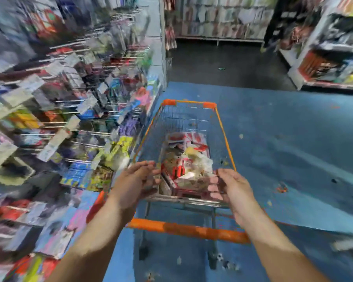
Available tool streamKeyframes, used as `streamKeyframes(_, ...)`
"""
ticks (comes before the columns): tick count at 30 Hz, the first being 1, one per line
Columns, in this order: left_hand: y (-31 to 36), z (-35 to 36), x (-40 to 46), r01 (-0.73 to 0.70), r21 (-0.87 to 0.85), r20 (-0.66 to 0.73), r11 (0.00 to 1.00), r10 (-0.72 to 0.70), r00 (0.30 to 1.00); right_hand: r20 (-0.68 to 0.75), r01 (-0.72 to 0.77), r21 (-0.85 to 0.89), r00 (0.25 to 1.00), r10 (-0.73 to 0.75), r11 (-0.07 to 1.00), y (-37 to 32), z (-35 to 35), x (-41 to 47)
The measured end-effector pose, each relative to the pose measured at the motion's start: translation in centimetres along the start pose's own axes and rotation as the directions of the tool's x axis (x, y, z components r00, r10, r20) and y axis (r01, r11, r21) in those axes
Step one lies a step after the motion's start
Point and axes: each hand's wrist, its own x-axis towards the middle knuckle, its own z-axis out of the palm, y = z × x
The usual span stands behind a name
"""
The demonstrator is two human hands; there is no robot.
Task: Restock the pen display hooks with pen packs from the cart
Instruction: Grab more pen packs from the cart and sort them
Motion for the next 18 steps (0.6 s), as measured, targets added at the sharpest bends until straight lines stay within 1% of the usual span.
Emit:
streamKeyframes(3,0.5,1.2,1.5,0.031,0.022,-0.015,0.999,-0.031,0.999,-0.005,-0.019,-0.008,1.0,0.019,1.0,-0.4,-0.7,1.5)
streamKeyframes(6,1.0,2.1,3.3,0.034,0.061,-0.024,0.998,-0.032,0.999,-0.008,-0.031,-0.024,0.999,0.031,0.999,-0.8,-1.1,3.1)
streamKeyframes(12,1.0,3.6,8.3,0.073,0.121,0.041,0.99,-0.079,0.996,-0.067,-0.067,-0.099,0.996,0.061,0.993,-1.0,-1.3,6.7)
streamKeyframes(16,0.2,4.2,12.8,0.128,0.15,0.076,0.98,-0.141,0.987,-0.099,-0.091,-0.11,0.992,0.08,0.99,-1.2,-0.5,9.3)
streamKeyframes(18,-0.3,4.2,15.1,0.157,0.183,0.08,0.971,-0.174,0.982,-0.086,-0.12,-0.096,0.99,0.112,0.988,-1.4,0.1,10.6)
